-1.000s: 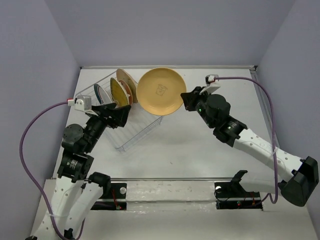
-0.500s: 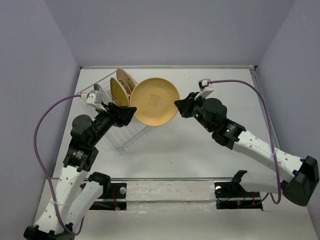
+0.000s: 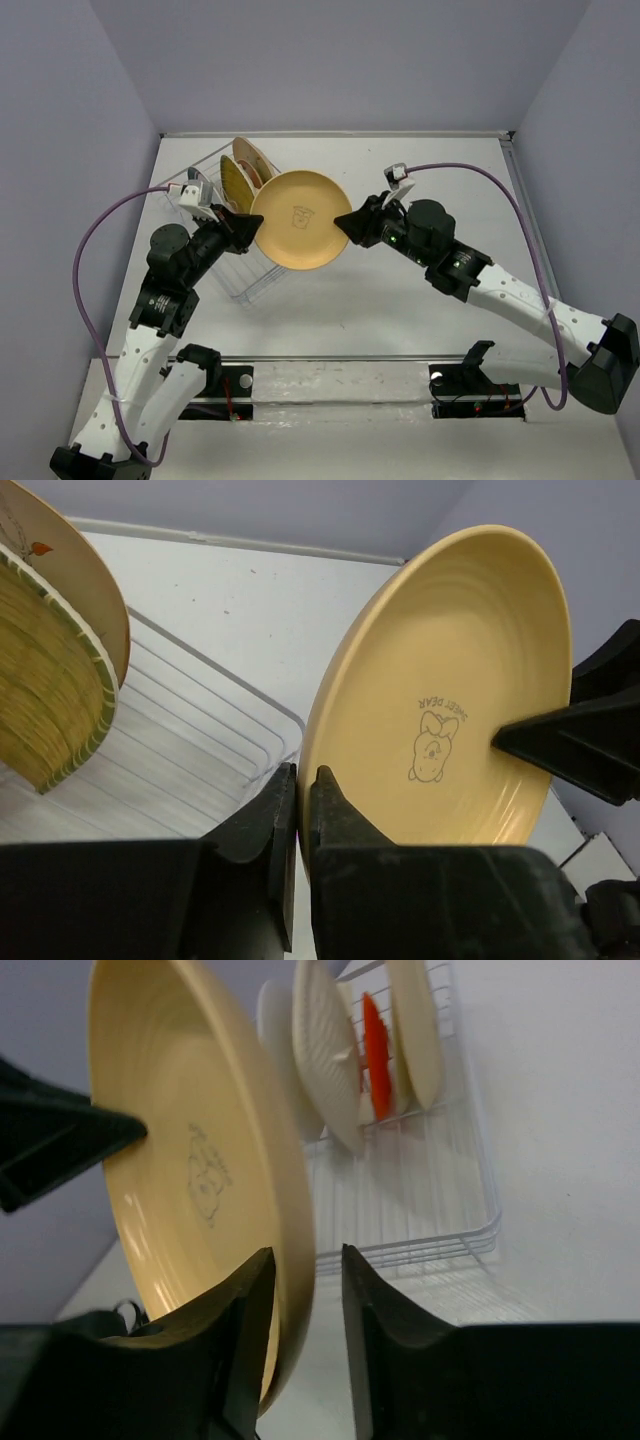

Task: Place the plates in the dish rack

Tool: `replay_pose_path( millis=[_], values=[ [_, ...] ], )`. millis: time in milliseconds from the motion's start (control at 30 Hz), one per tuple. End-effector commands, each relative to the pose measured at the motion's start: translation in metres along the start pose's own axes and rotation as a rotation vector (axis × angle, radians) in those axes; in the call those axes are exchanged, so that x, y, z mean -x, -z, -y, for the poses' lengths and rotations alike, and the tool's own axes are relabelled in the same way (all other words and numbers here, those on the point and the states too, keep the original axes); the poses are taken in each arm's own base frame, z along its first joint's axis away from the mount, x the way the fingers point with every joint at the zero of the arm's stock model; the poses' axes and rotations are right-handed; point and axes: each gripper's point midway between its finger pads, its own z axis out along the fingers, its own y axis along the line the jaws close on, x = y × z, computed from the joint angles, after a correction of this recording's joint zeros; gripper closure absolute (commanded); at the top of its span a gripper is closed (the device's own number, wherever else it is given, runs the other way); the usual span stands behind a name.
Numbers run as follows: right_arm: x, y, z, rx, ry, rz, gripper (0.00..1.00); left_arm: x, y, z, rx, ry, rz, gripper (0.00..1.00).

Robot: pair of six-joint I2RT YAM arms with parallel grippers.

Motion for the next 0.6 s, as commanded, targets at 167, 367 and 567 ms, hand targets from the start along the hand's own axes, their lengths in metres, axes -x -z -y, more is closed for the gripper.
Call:
replay_pose_path(
  millis=[167,367,567],
  values=[
    [-0.024,0.02,-0.062,0.392,0.187,-0.141,0.29,0.021,0.033,0.064,-0.282,-0.087,0.034,0.95],
    [-0.009,0.031,-0.074,0.443,0.185,-0.113,0.52,0.018,0.045,0.051,-0.197,-0.157,0.016,0.95],
    [0.011,0.019,-0.092,0.466,0.143,-0.13,0.93,0.03,0.053,0.024,-0.016,-0.164,0.056,0.5]
  ],
)
